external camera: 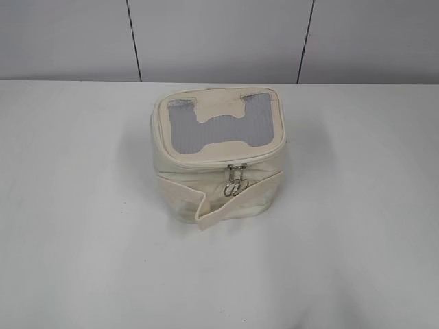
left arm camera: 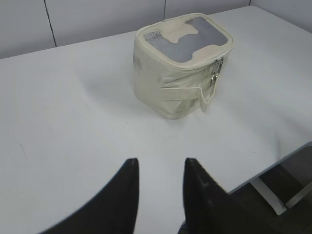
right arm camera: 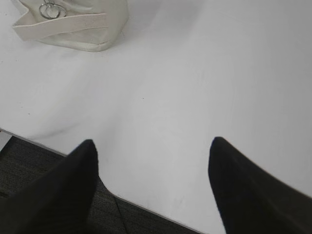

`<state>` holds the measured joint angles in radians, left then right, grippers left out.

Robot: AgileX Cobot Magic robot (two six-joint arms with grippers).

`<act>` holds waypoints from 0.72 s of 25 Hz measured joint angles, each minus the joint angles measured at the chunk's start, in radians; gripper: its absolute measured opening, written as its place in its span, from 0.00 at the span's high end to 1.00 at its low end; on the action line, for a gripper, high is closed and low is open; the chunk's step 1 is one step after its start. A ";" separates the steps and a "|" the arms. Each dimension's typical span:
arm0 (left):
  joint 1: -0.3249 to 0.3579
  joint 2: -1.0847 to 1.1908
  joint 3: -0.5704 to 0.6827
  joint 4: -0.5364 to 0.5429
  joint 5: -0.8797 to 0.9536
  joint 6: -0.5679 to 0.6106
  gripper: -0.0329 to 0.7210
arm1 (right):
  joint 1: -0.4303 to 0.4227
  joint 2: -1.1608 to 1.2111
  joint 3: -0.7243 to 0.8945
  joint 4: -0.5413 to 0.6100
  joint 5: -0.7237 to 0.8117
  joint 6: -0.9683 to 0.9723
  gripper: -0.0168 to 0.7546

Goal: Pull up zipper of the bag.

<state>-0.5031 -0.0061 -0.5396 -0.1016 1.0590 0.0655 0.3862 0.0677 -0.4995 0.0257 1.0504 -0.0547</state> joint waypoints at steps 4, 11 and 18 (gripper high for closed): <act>0.000 0.000 0.000 0.000 0.000 0.000 0.63 | 0.000 0.000 0.000 0.000 0.000 0.000 0.26; 0.008 0.000 0.000 0.000 -0.001 0.000 0.63 | -0.012 -0.001 0.000 0.000 0.000 -0.001 0.26; 0.266 0.000 0.000 0.000 -0.001 0.001 0.63 | -0.217 -0.016 0.000 0.001 -0.001 0.000 0.26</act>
<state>-0.2367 -0.0061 -0.5396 -0.1016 1.0581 0.0667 0.1687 0.0515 -0.4995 0.0266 1.0495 -0.0549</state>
